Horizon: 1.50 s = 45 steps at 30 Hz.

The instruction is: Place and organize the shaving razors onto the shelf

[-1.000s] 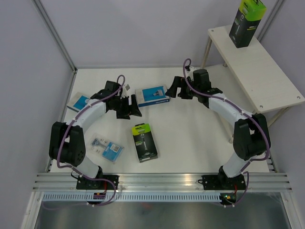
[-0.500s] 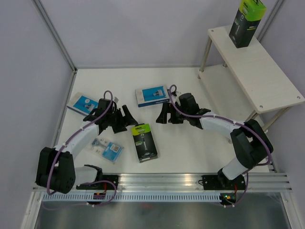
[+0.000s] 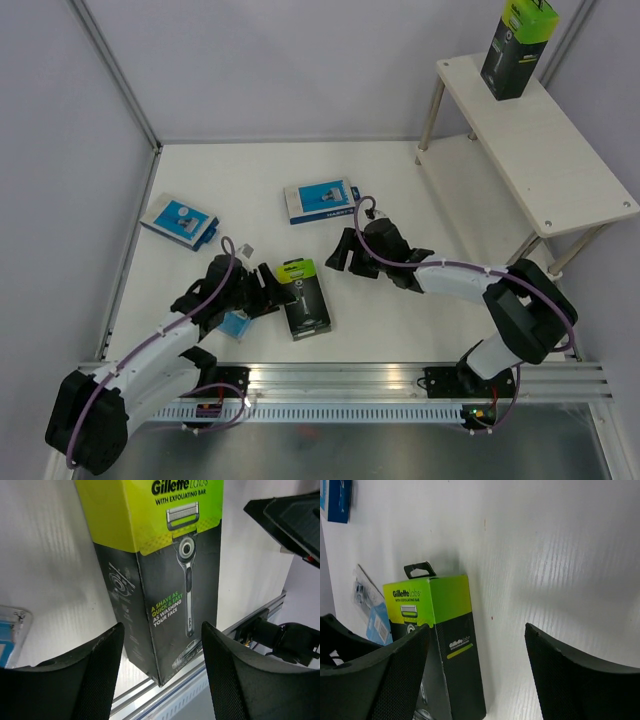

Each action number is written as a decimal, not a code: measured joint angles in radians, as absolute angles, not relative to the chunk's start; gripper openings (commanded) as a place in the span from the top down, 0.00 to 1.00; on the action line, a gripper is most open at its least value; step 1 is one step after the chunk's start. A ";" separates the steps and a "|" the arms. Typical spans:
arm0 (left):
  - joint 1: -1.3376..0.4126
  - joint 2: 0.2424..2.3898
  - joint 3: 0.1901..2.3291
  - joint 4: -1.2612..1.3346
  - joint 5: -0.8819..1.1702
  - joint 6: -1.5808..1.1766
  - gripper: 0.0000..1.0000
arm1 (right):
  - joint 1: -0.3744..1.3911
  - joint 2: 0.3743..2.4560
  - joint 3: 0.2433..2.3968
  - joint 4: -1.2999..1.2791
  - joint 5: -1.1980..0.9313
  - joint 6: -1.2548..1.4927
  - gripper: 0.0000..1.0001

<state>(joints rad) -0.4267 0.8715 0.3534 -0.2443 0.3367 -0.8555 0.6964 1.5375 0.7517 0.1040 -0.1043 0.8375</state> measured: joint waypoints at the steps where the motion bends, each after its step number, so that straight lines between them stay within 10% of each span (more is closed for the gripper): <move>1: -0.447 0.865 0.342 -0.227 0.333 -0.871 0.32 | 0.698 1.542 0.749 0.115 -0.094 0.851 0.18; 28: -0.721 1.251 0.356 0.233 0.285 -0.998 0.32 | 0.799 1.701 0.902 0.171 -0.047 0.888 0.21; 45: -0.754 1.140 0.482 0.179 0.267 -0.928 0.23 | 0.514 1.668 1.010 0.031 -0.121 0.742 0.20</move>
<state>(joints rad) -0.7536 1.1404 0.4824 0.1787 0.2668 -0.9276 0.5144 1.6676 1.0103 0.0311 -0.1211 0.7418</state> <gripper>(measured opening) 0.737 0.792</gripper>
